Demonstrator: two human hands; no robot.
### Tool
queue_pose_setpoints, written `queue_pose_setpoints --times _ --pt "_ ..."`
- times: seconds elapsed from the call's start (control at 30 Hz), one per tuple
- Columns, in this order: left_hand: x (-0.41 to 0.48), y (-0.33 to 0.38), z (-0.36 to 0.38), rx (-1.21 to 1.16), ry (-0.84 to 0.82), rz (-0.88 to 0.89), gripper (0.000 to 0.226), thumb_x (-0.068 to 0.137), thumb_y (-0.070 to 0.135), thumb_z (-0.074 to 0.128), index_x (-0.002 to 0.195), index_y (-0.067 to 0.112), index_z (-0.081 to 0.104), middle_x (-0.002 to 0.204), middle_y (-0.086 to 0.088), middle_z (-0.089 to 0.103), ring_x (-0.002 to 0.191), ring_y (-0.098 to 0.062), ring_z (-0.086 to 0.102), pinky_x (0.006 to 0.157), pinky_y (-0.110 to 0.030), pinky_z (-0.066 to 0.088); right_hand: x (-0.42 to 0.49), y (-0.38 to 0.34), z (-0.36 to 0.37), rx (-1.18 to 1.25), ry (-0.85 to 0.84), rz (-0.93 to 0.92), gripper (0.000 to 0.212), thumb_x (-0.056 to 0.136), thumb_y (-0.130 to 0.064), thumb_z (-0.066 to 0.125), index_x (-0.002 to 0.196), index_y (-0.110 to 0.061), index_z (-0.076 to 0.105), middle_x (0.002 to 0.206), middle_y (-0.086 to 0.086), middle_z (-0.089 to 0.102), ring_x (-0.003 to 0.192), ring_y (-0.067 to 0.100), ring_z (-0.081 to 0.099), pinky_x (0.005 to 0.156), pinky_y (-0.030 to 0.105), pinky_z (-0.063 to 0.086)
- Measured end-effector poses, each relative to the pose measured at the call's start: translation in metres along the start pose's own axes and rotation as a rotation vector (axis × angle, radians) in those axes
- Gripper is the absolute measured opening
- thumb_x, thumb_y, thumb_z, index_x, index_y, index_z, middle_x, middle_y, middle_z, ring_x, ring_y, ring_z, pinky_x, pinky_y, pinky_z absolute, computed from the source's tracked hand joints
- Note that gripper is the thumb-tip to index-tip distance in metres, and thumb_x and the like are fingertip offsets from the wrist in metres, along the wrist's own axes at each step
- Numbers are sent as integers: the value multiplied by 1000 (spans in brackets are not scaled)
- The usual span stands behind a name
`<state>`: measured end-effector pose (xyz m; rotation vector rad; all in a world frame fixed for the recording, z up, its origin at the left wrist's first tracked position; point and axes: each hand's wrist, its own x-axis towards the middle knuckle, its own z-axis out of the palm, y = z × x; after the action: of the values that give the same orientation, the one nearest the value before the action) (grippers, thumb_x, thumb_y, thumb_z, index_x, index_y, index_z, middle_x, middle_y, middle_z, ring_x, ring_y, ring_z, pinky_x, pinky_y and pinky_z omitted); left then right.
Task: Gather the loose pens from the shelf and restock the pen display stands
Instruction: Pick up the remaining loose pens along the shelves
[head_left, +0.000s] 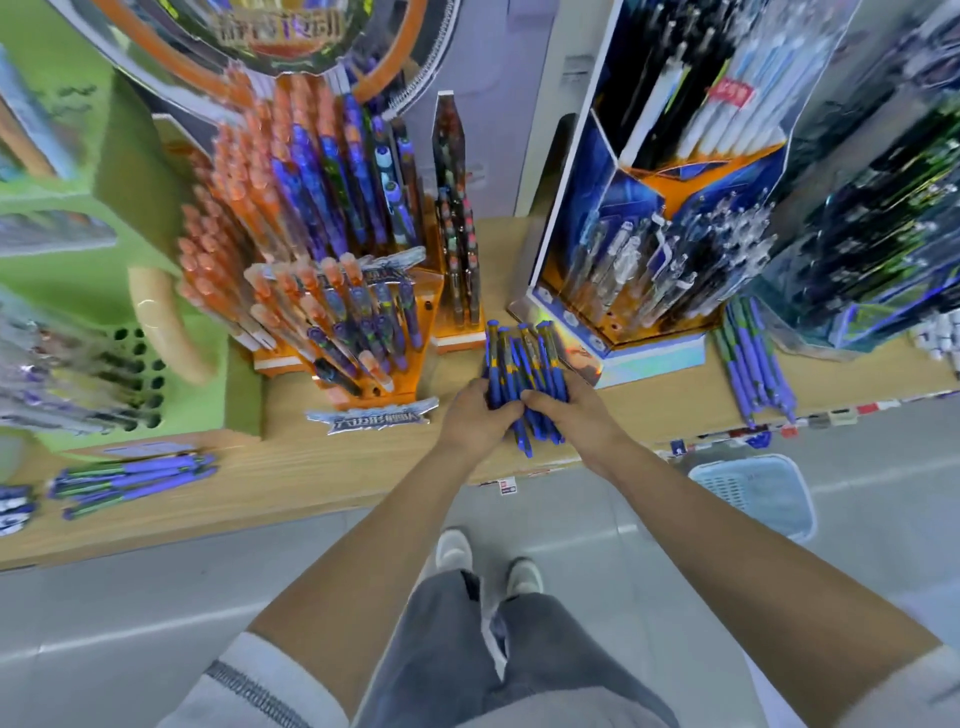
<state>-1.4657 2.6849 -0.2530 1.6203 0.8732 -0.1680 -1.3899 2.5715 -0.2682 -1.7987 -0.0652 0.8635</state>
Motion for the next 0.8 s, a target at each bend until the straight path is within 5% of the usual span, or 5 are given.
queue_pose_setpoints --times 0.1,0.27,0.47,0.67,0.8 --pt "3 -2 -1 36 13 48 24 83 16 69 103 4 66 90 -12 71 83 -30 68 78 -46 56 5 0 -2 -42 16 -10 37 86 -5 69 120 1 56 96 5 67 87 18 64 78 29 54" --pt "0 -7 -5 135 54 132 45 69 30 60 108 9 67 96 -8 73 87 -26 69 80 -45 55 5 1 -1 -192 54 -57 48 76 -8 79 118 -4 56 102 8 67 99 27 65 89 45 53" --pt "-12 -5 -8 274 195 270 39 83 4 60 121 12 62 102 -10 68 90 -23 64 81 -32 50 -1 -2 1 -285 57 -110 47 70 4 79 110 -7 58 90 -3 61 90 21 62 86 41 54" --pt "-13 -19 1 451 266 288 48 84 12 58 131 13 53 131 -6 53 122 -22 47 100 -36 42 -5 -3 -1 -425 114 -182 51 66 2 79 112 -4 57 98 3 51 93 27 58 80 34 50" --pt "-9 -26 11 574 203 197 46 83 18 51 128 7 50 128 -11 54 126 -31 43 111 -37 25 -11 -1 -2 -433 130 -219 49 70 6 69 115 -6 57 108 12 59 92 25 60 79 31 50"
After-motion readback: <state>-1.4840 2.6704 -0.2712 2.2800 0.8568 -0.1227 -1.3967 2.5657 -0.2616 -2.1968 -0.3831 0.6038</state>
